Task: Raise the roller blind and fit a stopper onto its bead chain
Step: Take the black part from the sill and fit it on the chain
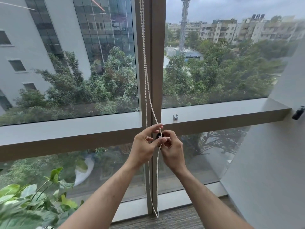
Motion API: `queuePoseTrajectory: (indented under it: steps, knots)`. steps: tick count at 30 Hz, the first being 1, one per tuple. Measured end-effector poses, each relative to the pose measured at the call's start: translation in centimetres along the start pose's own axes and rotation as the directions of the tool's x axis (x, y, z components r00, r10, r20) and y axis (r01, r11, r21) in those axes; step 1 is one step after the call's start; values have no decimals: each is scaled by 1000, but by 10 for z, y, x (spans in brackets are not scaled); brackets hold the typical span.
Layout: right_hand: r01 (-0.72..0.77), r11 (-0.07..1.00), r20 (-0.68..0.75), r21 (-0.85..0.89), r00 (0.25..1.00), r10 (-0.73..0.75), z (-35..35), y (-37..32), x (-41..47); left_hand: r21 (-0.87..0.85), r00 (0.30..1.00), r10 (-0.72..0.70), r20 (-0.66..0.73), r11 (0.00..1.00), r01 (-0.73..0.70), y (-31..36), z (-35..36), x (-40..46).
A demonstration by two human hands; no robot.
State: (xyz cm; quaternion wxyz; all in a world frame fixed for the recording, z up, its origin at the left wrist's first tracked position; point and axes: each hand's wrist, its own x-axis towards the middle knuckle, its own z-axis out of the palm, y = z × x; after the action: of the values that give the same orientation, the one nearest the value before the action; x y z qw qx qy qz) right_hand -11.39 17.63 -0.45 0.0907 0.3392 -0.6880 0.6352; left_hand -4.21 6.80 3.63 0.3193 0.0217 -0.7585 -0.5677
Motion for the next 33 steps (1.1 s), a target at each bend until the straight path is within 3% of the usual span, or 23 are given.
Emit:
queuePoseTrajectory:
  steps: [6,15,33]
  knots:
    - [4,1000,-13,-4,1000,-4,0,-2,0,-77,997,-50,52,996,54,-1,-7,-1]
    - [58,998,81,19,995,-59,-7,-9,2,-104,986,-79,148,990,95,-1,-21,-2]
    - [-142,969,173,203,979,107,-7,-9,-1,-125,991,-47,127,990,63,-8,-25,-12]
